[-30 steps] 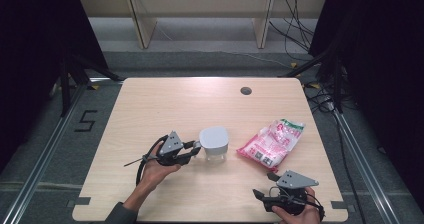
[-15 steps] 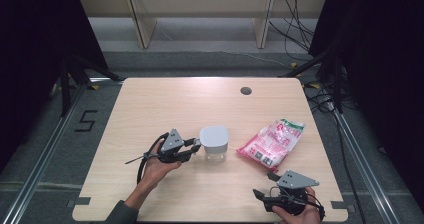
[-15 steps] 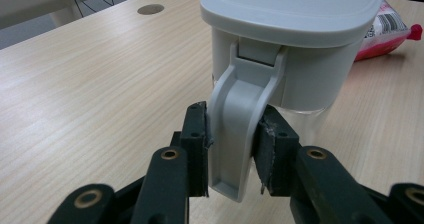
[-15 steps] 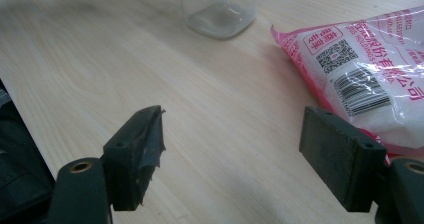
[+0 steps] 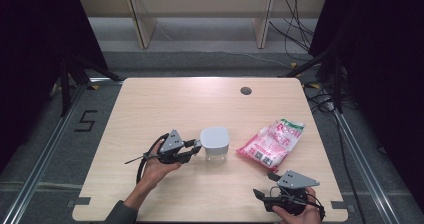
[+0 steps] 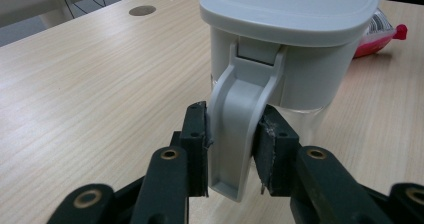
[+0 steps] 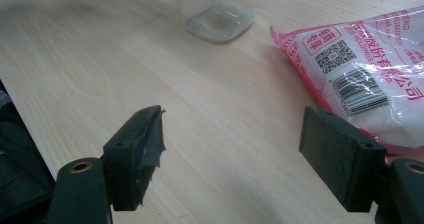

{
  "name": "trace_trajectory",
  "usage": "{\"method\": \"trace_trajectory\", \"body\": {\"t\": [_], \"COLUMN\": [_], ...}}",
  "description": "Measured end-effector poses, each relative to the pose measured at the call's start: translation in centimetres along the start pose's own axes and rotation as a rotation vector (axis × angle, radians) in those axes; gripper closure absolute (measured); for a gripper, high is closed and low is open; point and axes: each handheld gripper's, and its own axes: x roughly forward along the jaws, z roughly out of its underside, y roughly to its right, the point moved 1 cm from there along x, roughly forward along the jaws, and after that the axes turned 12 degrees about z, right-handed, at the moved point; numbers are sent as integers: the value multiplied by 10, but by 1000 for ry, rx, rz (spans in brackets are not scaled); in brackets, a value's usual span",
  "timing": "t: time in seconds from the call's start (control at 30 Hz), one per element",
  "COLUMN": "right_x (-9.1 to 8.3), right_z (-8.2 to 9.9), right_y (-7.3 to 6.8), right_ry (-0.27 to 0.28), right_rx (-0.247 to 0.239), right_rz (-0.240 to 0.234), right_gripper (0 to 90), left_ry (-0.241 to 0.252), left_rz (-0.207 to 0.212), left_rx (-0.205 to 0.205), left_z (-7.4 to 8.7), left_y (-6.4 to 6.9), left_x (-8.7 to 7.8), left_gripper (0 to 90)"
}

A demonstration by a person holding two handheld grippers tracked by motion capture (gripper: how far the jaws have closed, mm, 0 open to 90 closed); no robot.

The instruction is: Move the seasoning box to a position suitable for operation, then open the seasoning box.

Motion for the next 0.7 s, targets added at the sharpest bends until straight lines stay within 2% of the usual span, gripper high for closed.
{"method": "trace_trajectory", "body": {"t": [0.17, 0.2, 0.27, 0.3, 0.37, 0.43, 0.47, 0.5, 0.6, 0.63, 0.67, 0.7], "right_x": [0, 0, 0, 0, 0, 0, 0, 1, 0, 1, 1, 1], "right_z": [0, 0, 0, 0, 0, -1, -1, -1, -1, -2, -2, -2], "right_y": [0, 0, 0, 0, 0, -1, 0, 0, -3, 0, 0, 0], "right_ry": [-4, -4, -4, -4, -3, 1, -4, 4, -11, 1, 3, 1], "right_rx": [3, 2, 2, 2, 1, 6, -1, -5, 20, -7, -8, -5], "right_rz": [-1, -1, -1, -2, -3, -5, -8, -12, -7, -7, 0, -1], "right_gripper": [267, 267, 266, 267, 267, 266, 266, 266, 264, 263, 259, 251], "left_ry": [0, 5, 6, 4, 1, 9, -4, -7, -3, -5, 9, 13], "left_rz": [-13, -8, -4, -21, -16, -31, -34, -37, -29, -19, -17, -15], "left_rx": [2, -12, -11, -19, -12, -18, -8, -18, -11, -1, -51, -66], "left_z": [0, 0, 0, 0, 0, -3, -4, -5, -6, -8, -10, -11], "left_y": [-3, -2, -3, -2, -3, -1, -1, -1, 0, 0, 2, 2], "left_x": [0, 0, 0, -1, -3, -8, -11, -13, -18, -20, -24, -25], "left_gripper": [684, 682, 675, 654, 639, 555, 540, 522, 490, 479, 459, 440]}}
